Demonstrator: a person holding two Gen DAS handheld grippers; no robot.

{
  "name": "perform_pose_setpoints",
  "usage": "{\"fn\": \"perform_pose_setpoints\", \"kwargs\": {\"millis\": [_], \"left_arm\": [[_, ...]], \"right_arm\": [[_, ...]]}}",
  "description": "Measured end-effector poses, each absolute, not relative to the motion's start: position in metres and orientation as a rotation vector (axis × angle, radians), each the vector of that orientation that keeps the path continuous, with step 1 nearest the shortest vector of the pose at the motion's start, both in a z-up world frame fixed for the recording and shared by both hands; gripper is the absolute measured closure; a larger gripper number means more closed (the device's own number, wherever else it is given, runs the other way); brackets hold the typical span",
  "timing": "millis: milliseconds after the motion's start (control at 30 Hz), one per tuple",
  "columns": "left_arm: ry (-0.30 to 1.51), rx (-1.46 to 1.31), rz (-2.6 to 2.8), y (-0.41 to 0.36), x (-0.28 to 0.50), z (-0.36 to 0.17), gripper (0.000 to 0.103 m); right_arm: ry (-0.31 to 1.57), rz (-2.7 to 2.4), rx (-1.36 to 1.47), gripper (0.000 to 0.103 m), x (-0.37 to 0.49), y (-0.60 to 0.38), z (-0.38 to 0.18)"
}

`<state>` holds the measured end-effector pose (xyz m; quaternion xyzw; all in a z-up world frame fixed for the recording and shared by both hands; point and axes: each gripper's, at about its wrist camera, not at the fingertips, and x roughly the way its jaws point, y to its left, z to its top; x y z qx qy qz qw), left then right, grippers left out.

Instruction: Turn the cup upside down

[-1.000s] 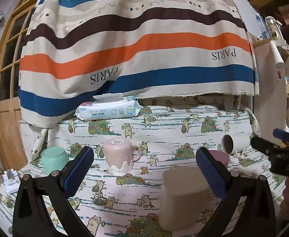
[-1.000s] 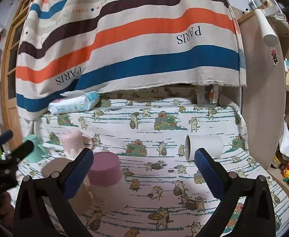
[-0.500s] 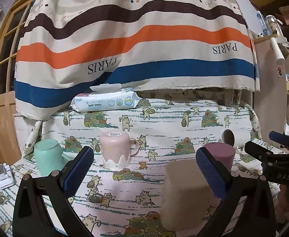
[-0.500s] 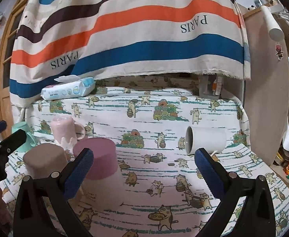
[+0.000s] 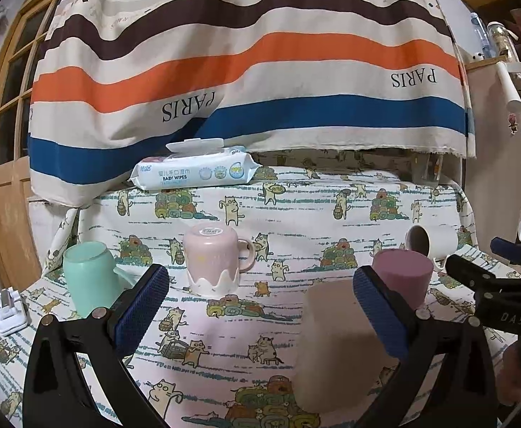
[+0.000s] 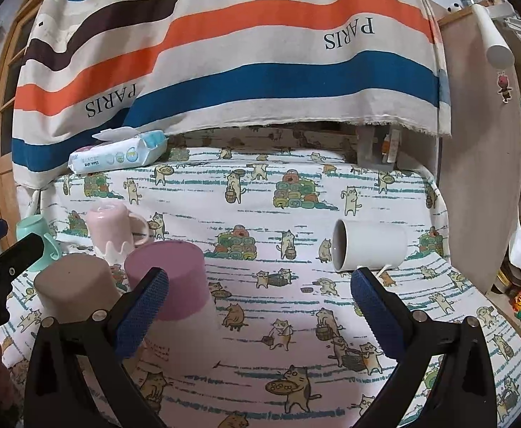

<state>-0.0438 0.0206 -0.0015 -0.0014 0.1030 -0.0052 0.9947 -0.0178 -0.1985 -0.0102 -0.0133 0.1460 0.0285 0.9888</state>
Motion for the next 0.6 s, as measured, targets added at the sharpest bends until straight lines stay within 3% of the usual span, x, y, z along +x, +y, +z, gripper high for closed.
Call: {"fn": "perform_pose_setpoints", "kwargs": {"millis": [600], "left_arm": [[0.2,-0.001,-0.015,0.0219,-0.0424,-0.0012,0.0]], "right_arm": [[0.287,0.066,-0.028,0.0,-0.0186,-0.1969,-0.0104]]}}
